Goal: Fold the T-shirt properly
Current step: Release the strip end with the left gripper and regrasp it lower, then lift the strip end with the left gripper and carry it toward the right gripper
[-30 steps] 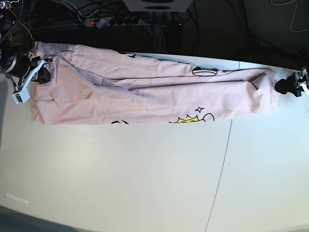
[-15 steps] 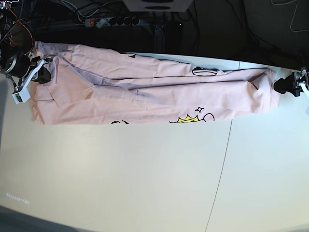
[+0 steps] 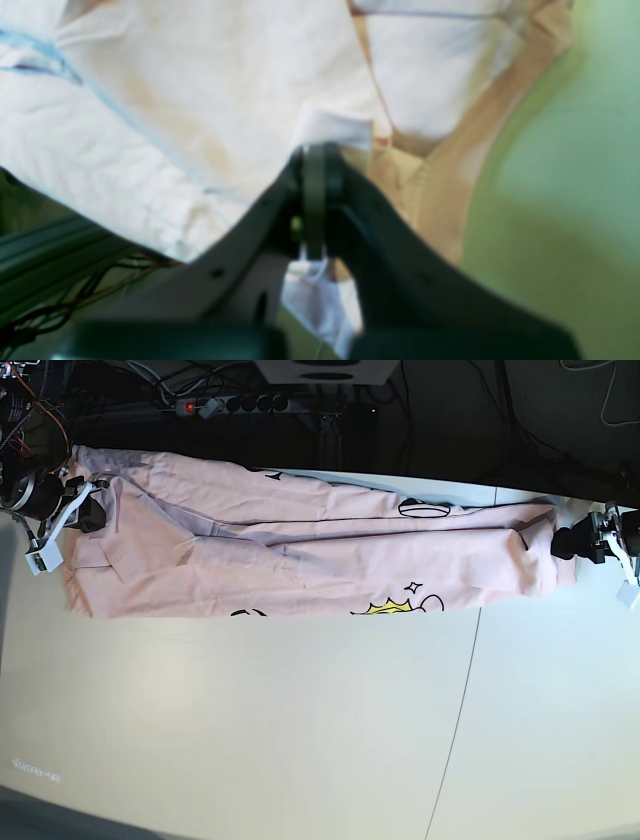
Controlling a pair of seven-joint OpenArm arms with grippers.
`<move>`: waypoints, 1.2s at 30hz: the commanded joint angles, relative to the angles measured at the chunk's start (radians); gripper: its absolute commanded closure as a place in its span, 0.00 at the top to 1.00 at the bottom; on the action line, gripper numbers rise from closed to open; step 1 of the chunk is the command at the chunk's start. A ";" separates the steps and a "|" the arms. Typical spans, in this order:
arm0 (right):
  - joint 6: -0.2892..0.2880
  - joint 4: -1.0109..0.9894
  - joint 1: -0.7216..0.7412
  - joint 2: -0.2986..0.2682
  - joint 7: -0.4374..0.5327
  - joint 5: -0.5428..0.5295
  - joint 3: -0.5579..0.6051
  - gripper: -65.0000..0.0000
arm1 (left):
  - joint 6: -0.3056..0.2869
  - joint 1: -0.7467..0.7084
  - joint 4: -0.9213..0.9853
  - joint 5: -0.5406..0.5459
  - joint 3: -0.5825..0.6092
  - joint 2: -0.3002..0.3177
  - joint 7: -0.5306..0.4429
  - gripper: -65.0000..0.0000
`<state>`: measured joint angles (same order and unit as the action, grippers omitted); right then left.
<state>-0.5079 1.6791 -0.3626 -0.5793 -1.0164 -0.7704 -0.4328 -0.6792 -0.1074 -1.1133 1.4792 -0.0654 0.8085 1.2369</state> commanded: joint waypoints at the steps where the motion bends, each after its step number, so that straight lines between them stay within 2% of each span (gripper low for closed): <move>1: -0.061 0.012 0.007 -0.022 0.007 -0.016 -0.012 0.00 | -0.019 0.008 -0.010 0.004 -0.007 0.014 0.002 0.70; 8: -0.061 0.012 0.007 -0.022 0.002 -0.021 -0.012 0.00 | -0.019 0.008 -0.010 0.004 -0.007 0.003 0.002 0.69; 14: -0.061 0.012 0.007 -0.022 0.002 -0.023 -0.012 0.00 | -0.019 0.008 -0.010 0.004 -0.006 -0.042 0.002 0.69; 16: -0.061 0.012 0.007 -0.022 0.002 -0.023 -0.012 0.00 | -0.019 0.008 -0.010 0.004 -0.006 -0.053 0.001 0.61; 17: -0.061 0.012 0.008 -0.022 0.002 -0.023 -0.012 0.00 | -0.019 0.007 -0.010 0.004 -0.006 -0.058 0.001 0.54; 21: -0.061 0.012 0.008 -0.022 0.002 -0.023 -0.012 0.00 | -0.019 0.008 -0.010 0.004 -0.006 -0.066 -0.003 0.13; 23: -0.061 0.012 0.008 -0.022 0.002 -0.023 -0.012 0.00 | -0.019 0.008 -0.010 0.004 -0.006 -0.066 -0.003 0.01; 36: -0.061 0.012 0.008 -0.022 0.032 -0.013 -0.012 0.00 | -0.019 0.097 -0.010 0.004 -0.006 -0.063 0.001 0.00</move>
<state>-0.5076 1.6791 -0.3626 -0.5793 -1.0019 -0.7795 -0.4328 -0.6819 -0.0231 -1.1122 1.4605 -0.0631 0.7189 1.2484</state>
